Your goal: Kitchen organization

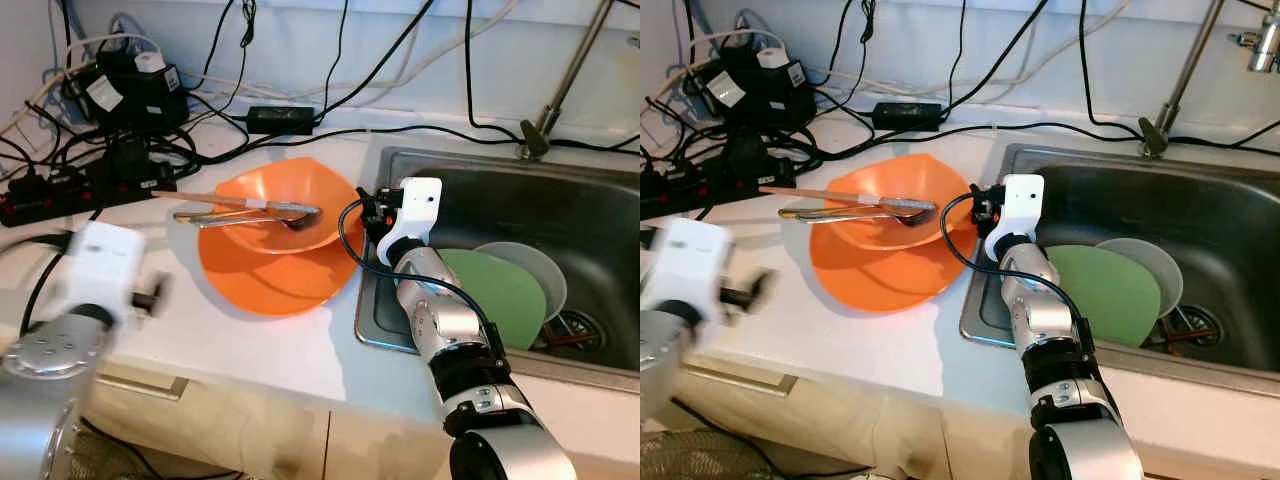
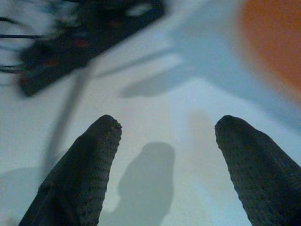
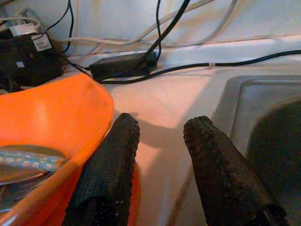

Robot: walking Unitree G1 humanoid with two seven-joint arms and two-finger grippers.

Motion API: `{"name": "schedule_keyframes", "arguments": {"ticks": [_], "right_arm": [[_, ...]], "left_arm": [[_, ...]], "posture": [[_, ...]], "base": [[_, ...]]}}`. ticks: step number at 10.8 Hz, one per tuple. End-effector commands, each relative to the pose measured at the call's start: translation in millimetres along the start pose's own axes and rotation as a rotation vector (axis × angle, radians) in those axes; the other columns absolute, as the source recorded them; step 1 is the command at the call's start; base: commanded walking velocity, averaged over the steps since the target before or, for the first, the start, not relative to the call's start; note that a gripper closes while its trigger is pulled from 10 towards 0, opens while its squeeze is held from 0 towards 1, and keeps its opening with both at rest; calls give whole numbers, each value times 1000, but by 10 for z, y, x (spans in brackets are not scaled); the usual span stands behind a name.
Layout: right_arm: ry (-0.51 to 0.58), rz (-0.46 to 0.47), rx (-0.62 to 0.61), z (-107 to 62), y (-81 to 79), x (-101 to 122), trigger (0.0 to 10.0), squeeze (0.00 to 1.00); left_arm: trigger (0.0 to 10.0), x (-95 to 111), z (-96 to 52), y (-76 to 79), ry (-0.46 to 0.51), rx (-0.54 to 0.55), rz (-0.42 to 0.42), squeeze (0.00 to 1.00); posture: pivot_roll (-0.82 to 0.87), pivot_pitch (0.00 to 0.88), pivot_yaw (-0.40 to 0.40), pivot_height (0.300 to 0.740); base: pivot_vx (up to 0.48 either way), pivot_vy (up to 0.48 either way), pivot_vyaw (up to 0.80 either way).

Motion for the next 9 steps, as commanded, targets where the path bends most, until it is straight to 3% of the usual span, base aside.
{"name": "schedule_keyframes", "arguments": {"ticks": [1,2,4,5,6,7,9], "right_arm": [[27,-2,16,44,-24,77,10000,0],[26,-3,13,43,-14,75,10000,0],[26,-6,-5,34,33,70,10000,0],[27,-5,-11,30,46,68,10000,0],[32,-2,-23,23,65,72,10000,0],[38,6,-43,16,100,79,10000,0],[70,2,-105,-10,222,134,10000,0]], "left_arm": [[10000,29,8,-93,34,89,22,0],[10000,88,10,-168,79,173,66,0],[10000,468,-44,-358,323,383,205,0],[10000,609,-65,-349,411,407,223,0],[10000,857,-100,-215,564,385,237,0],[10000,1015,-94,12,673,282,210,0],[10000,1050,76,516,712,9,27,0]], "posture": [[309,0,15,740],[301,0,16,740],[289,0,19,740],[285,0,21,740],[273,0,24,740],[256,0,28,740],[200,0,54,740]], "base": [[0,0,0],[0,0,0],[0,0,0],[0,0,0],[0,0,0],[0,0,0],[0,0,0]]}}
Point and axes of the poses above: a point about 5 cm out from each wrist's last joint towards the gripper, its own z axis pointing out of the wrist towards the gripper, its own x axis along the axis of the wrist's last joint, y = z × x, the point moved 2 cm from there along z, pointing out of the wrist towards the gripper, and after that the axes turned 12 degrees about -z, right-handed, at the moved point
